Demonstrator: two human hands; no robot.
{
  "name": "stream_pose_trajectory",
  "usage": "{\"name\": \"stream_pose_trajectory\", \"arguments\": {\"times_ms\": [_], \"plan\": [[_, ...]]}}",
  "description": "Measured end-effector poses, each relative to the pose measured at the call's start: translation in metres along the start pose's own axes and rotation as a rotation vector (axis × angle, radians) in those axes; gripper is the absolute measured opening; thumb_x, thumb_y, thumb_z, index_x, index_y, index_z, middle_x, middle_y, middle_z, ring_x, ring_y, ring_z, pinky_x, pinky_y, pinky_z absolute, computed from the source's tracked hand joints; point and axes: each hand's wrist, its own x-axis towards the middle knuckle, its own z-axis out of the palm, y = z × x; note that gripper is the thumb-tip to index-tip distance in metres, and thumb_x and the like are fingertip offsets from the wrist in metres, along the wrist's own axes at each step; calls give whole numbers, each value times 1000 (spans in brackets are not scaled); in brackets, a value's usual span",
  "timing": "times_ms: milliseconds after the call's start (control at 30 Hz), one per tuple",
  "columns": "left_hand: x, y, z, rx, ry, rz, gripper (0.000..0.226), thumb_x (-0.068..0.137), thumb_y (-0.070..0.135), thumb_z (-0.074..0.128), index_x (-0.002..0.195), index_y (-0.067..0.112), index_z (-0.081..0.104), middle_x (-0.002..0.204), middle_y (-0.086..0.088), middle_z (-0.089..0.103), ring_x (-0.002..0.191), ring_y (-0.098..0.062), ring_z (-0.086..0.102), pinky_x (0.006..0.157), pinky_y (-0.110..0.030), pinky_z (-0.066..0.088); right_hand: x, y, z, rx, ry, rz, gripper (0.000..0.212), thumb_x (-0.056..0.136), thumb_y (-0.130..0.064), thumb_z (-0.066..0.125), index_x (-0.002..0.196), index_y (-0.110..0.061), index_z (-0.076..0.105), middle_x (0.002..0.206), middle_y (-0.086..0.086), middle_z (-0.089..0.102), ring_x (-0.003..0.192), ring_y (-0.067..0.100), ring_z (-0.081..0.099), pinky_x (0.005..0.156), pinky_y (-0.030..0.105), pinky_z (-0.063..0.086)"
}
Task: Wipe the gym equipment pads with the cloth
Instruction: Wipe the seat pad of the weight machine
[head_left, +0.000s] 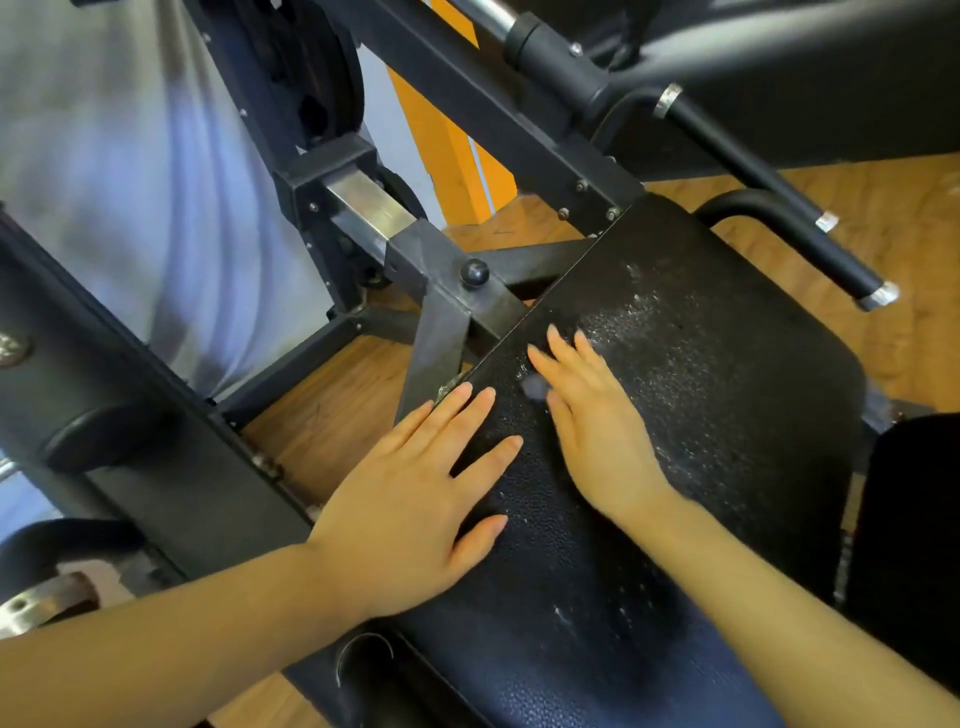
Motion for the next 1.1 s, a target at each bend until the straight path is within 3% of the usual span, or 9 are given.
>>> {"name": "stream_pose_trajectory", "arguments": {"times_ms": [133,300,367,433,533,600,700,900,1100], "plan": [[2,-1,-2,4,7,1,59,94,54,36,145,24,44,156,-16,30,146,-31,23,115,-46,26,59,-3,5,-11,6,20,44,100,-2,40,143,-11,42,156,10,27,146,30,14,118,42,19],[2,-1,-2,20,-5,5,61,95,54,34,146,23,42,156,-17,27,146,-32,22,116,-46,26,-27,2,-11,4,-86,-29,52,98,-3,44,147,-20,34,157,-5,18,147,13,6,110,8,-3],[2,-1,-4,28,-9,9,61,95,54,33,147,23,41,156,-18,26,146,-33,22,116,-46,26,-56,0,-17,27,-116,-9,52,99,-7,44,147,-23,31,154,-12,12,145,7,1,105,2,-7],[3,1,-5,33,-2,35,59,96,52,33,146,23,42,156,-19,27,145,-33,23,117,-46,24,-39,0,-15,23,-97,8,49,100,-9,42,147,-21,33,155,-9,14,145,10,2,112,11,-2],[3,3,-5,44,1,120,52,98,44,33,144,24,45,154,-15,33,145,-29,26,120,-42,19,34,-4,-2,-37,-54,-20,46,100,-4,40,145,-14,37,157,8,23,147,30,9,120,43,14],[4,1,-6,26,9,137,50,98,42,34,142,24,48,153,-13,36,144,-29,29,118,-41,21,68,-5,3,-53,-47,-1,46,101,-4,38,146,-13,37,157,11,22,146,34,10,118,49,16],[4,0,-5,-2,12,131,49,98,41,35,141,24,49,153,-13,37,143,-28,31,118,-41,23,51,-3,-1,-16,-51,-29,47,100,-2,39,145,-15,39,158,8,21,147,30,8,117,39,16],[2,2,-3,-22,9,118,47,98,41,36,141,27,50,154,-11,35,143,-27,31,117,-43,27,-63,5,-20,85,-147,-54,52,100,-7,41,146,-26,27,155,-11,11,146,9,-2,112,10,-5],[2,1,-3,-24,13,116,46,98,41,37,140,28,50,152,-11,38,142,-27,33,116,-44,29,63,-6,4,-38,-70,-48,47,100,-3,38,146,-14,36,158,8,21,147,31,8,119,47,13]]}}
